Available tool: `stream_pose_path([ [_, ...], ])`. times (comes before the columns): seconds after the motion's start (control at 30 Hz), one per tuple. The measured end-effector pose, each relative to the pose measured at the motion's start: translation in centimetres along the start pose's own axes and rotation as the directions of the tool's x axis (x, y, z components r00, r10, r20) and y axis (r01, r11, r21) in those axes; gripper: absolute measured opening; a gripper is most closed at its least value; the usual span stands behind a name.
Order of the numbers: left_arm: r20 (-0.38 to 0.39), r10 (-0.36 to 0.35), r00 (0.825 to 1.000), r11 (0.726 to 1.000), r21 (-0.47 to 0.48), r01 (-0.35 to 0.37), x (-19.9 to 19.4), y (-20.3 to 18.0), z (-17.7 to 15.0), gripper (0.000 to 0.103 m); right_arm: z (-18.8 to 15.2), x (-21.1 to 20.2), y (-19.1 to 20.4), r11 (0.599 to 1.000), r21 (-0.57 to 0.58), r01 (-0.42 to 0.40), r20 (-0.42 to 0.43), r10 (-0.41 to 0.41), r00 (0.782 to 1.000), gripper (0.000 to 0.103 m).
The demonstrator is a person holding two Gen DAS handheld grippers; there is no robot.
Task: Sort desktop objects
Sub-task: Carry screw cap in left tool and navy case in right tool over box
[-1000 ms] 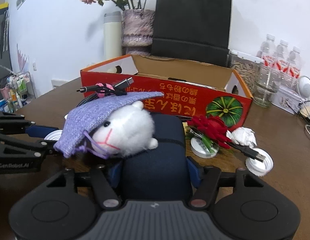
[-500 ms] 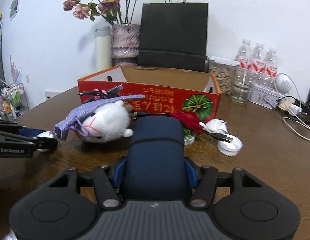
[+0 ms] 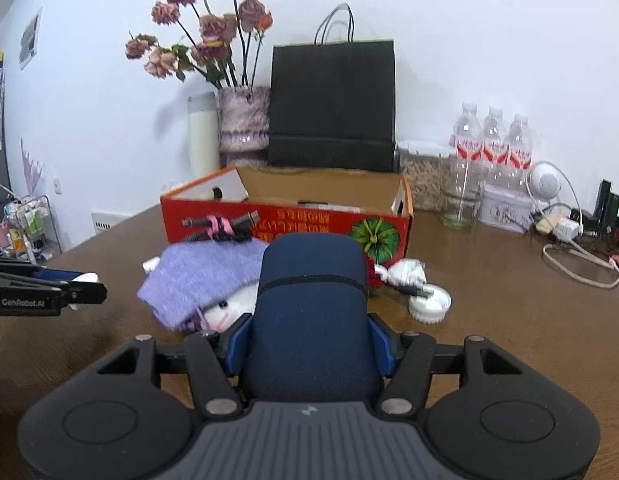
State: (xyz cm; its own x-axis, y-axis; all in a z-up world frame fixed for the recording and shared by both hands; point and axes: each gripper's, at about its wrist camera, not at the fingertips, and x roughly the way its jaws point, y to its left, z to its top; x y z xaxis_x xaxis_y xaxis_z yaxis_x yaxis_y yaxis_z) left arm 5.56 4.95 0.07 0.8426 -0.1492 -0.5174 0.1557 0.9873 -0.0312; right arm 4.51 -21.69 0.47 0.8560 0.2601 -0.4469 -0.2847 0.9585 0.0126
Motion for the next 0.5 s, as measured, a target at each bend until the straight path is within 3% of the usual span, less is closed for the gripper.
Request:
stream_pose_path([
  [0.27,0.152,-0.015,0.988,0.999,0.033,0.010,-0.9,-1.4,5.5,0.040,4.8,0.7,0.4,1.000,-0.025,0.010,0.129,-0.007,0.992,0.059],
  [0.5,0.234,-0.013,0.972,1.000,0.005,0.012,1.6,-2.5,10.2,0.040,10.1,4.1,0.5,1.000,-0.016,0.009,0.214,-0.006,0.977,0.059],
])
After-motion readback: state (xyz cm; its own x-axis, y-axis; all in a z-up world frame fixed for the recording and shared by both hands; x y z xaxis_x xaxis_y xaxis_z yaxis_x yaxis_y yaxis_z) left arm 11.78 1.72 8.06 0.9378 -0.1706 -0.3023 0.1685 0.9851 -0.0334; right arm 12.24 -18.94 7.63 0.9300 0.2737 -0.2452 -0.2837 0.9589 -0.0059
